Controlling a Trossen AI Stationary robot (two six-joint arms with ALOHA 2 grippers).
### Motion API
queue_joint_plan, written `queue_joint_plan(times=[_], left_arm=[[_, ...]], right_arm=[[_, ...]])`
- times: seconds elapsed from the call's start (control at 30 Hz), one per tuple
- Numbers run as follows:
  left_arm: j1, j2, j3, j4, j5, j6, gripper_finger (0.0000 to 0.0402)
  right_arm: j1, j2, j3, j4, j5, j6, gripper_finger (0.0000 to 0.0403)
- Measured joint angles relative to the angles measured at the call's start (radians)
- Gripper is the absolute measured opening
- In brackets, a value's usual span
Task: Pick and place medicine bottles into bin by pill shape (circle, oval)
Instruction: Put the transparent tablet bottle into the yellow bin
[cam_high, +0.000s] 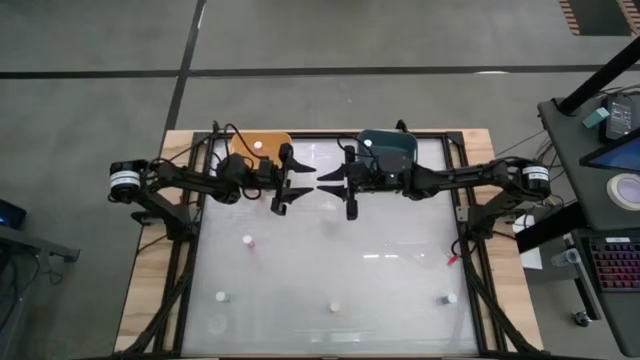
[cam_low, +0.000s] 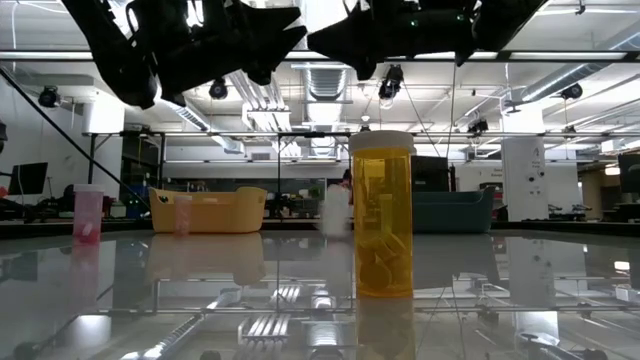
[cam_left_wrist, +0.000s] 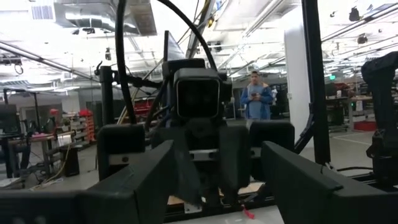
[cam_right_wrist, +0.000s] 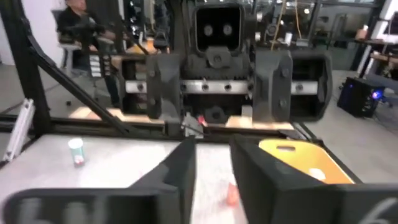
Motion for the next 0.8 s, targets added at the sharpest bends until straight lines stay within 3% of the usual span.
queue_joint_plan(times=[0.13,0.23,0.4,0.57,0.8], left_arm=[[-0.003,-0.003,0.000,-0.023,0.000,-0.005,0.0224],[-0.011,-0.015,0.007,-0.143,-0.011,-0.039,0.0224],[-0.048,-0.045,0.079,-0.649,-0.158,-0.010,0.0224],[-0.094,-0.032,0.197,-1.129,-0.310,0.116,0.0224],[-0.109,0.059,0.258,-1.183,-0.346,0.136,0.0224]], right_arm=[[-0.011,-0.025,0.000,-0.154,0.037,-0.029,0.0029],[-0.018,-0.057,0.000,-0.317,0.089,-0.030,0.0012],[-0.017,-0.127,0.000,-0.582,0.201,-0.028,0.0009],[-0.017,-0.178,0.000,-0.699,0.212,-0.007,0.0009],[-0.017,-0.199,-0.004,-0.716,0.210,0.000,0.0009]])
